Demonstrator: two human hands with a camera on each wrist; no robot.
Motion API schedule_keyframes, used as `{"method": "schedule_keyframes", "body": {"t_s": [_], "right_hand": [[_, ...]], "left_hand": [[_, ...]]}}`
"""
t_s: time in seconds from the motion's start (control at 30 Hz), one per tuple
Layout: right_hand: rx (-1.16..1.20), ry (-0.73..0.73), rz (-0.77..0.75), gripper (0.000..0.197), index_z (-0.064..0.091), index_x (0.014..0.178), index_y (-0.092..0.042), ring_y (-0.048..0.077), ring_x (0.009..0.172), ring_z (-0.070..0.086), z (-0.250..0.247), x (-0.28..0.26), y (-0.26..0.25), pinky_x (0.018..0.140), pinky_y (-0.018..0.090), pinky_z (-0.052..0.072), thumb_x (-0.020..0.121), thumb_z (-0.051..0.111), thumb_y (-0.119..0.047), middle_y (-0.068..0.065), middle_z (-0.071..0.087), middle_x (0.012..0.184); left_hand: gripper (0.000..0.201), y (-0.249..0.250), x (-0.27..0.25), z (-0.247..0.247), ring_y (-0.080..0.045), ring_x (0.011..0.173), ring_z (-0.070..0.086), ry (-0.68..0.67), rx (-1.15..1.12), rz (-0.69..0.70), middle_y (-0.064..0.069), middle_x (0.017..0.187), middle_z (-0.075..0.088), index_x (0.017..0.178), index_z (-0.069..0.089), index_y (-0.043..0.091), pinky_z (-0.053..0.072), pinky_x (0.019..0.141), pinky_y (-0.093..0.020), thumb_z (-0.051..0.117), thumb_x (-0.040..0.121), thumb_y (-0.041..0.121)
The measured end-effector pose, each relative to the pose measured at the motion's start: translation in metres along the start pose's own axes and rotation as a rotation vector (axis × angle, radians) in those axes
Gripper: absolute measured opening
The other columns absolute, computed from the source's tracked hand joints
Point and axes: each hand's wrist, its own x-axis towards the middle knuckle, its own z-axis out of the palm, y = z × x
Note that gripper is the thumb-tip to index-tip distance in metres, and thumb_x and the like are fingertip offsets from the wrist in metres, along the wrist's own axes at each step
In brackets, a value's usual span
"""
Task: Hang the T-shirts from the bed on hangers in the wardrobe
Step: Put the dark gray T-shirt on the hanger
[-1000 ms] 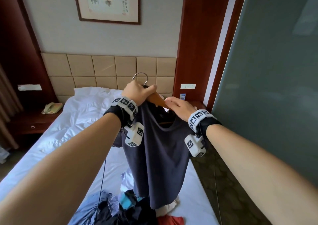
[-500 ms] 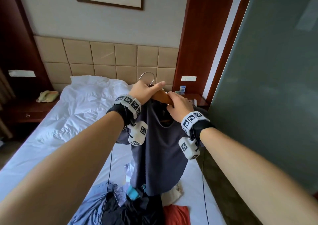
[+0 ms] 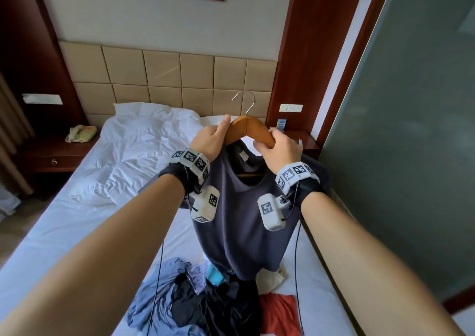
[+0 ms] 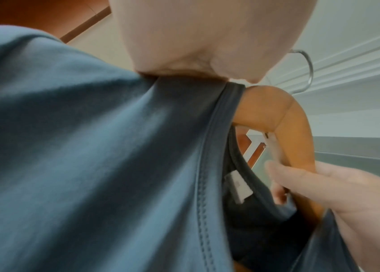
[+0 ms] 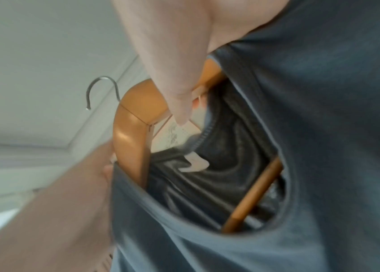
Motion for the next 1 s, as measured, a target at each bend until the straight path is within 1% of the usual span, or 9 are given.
{"method": "schedule_keyframes", "body": {"t_s": [0.1,0.27,0.43,0.5,0.6,0.67,0.77,0.87,1.0], "right_hand": [[0.034,0.041,0.063,0.031,0.064,0.111,-0.025,0.029,0.105,0.062,0.007,-0.003,-0.005,0.1,0.041,0.037,0.089,0.063,-0.047,-0.002,0.072,0.1],[0.128,0.138,0.164,0.015,0.063,0.093,-0.027,0.028,0.104,0.059,0.017,-0.011,-0.014,0.103,0.037,0.026,0.089,0.063,-0.041,-0.002,0.071,0.095],[0.143,0.161,0.228,0.017,0.063,0.1,-0.022,0.028,0.11,0.055,0.023,-0.019,-0.024,0.105,0.038,0.022,0.091,0.064,-0.036,-0.003,0.064,0.092],[0.166,0.178,0.25,0.018,0.063,0.104,-0.023,0.028,0.112,0.054,0.026,-0.022,-0.027,0.107,0.04,0.021,0.091,0.064,-0.035,-0.006,0.056,0.088],[0.196,0.171,0.274,0.022,0.062,0.111,-0.025,0.029,0.113,0.055,0.032,-0.027,-0.031,0.107,0.041,0.021,0.091,0.064,-0.035,-0.003,0.066,0.097],[0.199,0.172,0.274,0.023,0.063,0.112,-0.026,0.029,0.113,0.055,0.036,-0.03,-0.033,0.107,0.04,0.021,0.091,0.063,-0.036,0.001,0.07,0.105],[0.222,0.18,0.279,0.021,0.065,0.105,-0.022,0.029,0.112,0.054,0.04,-0.037,-0.032,0.107,0.04,0.021,0.091,0.064,-0.036,0.002,0.069,0.104],[0.235,0.154,0.304,0.024,0.066,0.103,-0.02,0.031,0.11,0.056,0.048,-0.046,-0.026,0.106,0.041,0.022,0.09,0.064,-0.039,0.002,0.069,0.102],[0.244,0.139,0.319,0.027,0.066,0.105,-0.022,0.031,0.108,0.058,0.06,-0.057,-0.018,0.107,0.044,0.023,0.089,0.064,-0.044,0.0,0.072,0.1]], "left_hand": [[0.06,-0.011,-0.002,-0.008,-0.026,0.073,0.05,0.041,0.11,-0.024,-0.003,0.068,0.051,0.059,0.043,0.019,0.036,0.071,-0.034,0.029,0.101,0.059],[0.052,-0.036,-0.001,-0.026,-0.023,0.064,0.045,0.076,0.187,-0.078,-0.001,0.06,0.043,0.058,0.039,0.016,0.031,0.061,-0.032,0.04,0.1,0.047],[0.044,-0.062,-0.006,-0.051,-0.024,0.069,0.048,0.135,0.214,-0.213,-0.002,0.064,0.047,0.063,0.045,0.014,0.035,0.075,-0.035,0.043,0.095,0.043],[0.039,-0.073,-0.01,-0.061,-0.025,0.069,0.046,0.178,0.178,-0.243,-0.004,0.062,0.045,0.063,0.045,0.013,0.034,0.072,-0.034,0.047,0.094,0.036],[0.034,-0.09,-0.016,-0.073,-0.025,0.068,0.042,0.25,0.112,-0.302,-0.009,0.061,0.043,0.062,0.046,0.012,0.031,0.063,-0.034,0.052,0.092,0.029],[0.027,-0.097,-0.02,-0.08,-0.024,0.072,0.046,0.281,0.024,-0.331,-0.012,0.07,0.05,0.07,0.057,0.01,0.035,0.068,-0.033,0.055,0.09,0.029],[0.019,-0.107,-0.031,-0.09,-0.023,0.082,0.053,0.354,-0.155,-0.414,-0.008,0.083,0.06,0.089,0.069,0.009,0.038,0.072,-0.029,0.058,0.09,0.025],[0.018,-0.122,-0.046,-0.091,-0.02,0.079,0.052,0.407,-0.426,-0.507,-0.004,0.074,0.057,0.091,0.069,0.009,0.041,0.073,-0.033,0.063,0.086,0.025],[0.017,-0.133,-0.065,-0.084,-0.019,0.083,0.056,0.482,-0.626,-0.577,-0.003,0.085,0.062,0.099,0.069,0.018,0.047,0.078,-0.036,0.068,0.085,0.026]]}}
